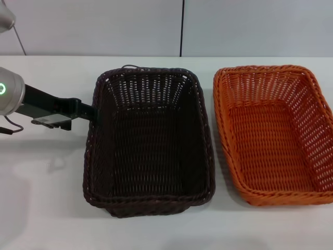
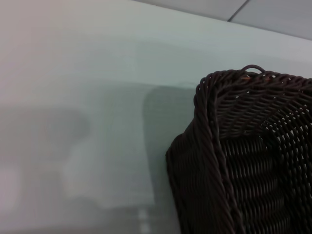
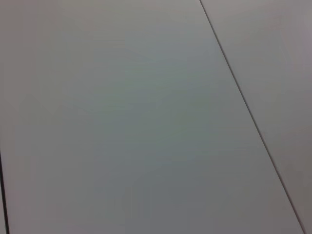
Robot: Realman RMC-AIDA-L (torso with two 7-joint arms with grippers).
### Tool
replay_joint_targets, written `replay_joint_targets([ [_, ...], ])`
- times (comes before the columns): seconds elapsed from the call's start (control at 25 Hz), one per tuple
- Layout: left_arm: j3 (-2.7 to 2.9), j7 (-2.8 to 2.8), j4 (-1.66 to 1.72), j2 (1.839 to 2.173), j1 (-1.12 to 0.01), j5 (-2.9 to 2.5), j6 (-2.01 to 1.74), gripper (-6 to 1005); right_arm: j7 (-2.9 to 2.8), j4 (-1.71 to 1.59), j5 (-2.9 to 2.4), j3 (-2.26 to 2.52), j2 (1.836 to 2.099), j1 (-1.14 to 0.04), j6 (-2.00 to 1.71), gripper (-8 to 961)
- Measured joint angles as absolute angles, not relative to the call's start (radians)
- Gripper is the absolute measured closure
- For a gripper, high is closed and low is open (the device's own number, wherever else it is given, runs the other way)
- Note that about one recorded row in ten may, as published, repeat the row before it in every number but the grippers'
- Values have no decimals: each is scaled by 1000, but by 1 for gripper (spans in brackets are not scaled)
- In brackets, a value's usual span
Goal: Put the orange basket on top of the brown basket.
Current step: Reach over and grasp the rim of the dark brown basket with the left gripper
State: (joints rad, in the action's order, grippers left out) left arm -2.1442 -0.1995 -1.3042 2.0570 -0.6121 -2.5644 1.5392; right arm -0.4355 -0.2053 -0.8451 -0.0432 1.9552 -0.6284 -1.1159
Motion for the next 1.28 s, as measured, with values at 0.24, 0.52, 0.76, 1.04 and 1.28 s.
replay_joint_targets([
  [0.24, -2128, -207, -1246, 2057, -633, -2561, 1514, 180, -436, -205, -845, -45, 1955, -629, -1105, 453],
  [0.52, -2122, -235, -1159, 2058, -666, -2552, 1483, 189, -436, -206, -845, -47, 1952, -629, -1093, 453],
  [0.76, -2120, -238, -1133, 2058, -671, -2543, 1469, 197, -436, -206, -845, -48, 1948, -631, -1092, 453],
  [1.04, -2125, -237, -1117, 2054, -679, -2537, 1473, 245, -436, -206, -845, -49, 1938, -634, -1088, 453],
  [1.28, -2122, -238, -1116, 2053, -681, -2543, 1468, 372, -436, -206, -845, -48, 1932, -638, -1083, 453],
])
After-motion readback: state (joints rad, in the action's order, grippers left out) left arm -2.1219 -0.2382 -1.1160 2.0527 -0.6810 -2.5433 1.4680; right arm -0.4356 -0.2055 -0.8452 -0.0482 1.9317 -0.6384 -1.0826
